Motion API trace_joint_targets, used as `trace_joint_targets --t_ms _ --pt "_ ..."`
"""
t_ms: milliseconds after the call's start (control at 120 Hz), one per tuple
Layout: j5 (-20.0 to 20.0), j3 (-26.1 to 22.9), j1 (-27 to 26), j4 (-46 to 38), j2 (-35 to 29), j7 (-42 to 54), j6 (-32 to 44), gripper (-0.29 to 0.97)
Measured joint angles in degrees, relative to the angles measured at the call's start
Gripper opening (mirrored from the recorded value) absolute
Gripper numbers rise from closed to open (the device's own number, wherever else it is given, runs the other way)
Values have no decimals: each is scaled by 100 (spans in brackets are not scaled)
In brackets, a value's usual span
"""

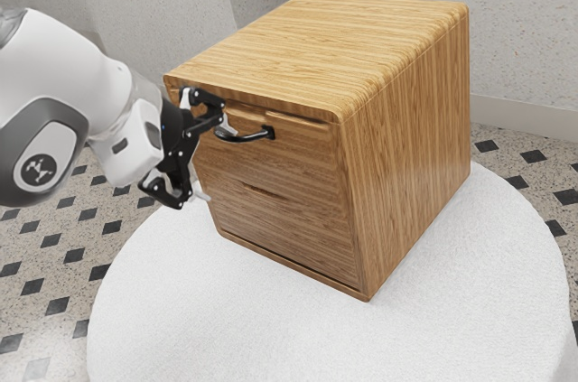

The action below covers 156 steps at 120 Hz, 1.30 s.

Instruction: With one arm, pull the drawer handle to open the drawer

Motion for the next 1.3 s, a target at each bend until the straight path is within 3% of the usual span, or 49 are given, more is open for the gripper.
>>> trace_joint_targets --t_ms 67,117,283,667,1300 --pt "32 28 -26 -28 -1 -13 20 73" --pt "28 52 -15 -35 -1 -21 25 68" --pt "9 78 -11 -44 -7 -46 31 68" --pt "4 79 15 -87 -40 -98 29 49" --pt "4 26 60 -423 -612 -162 -179 44"
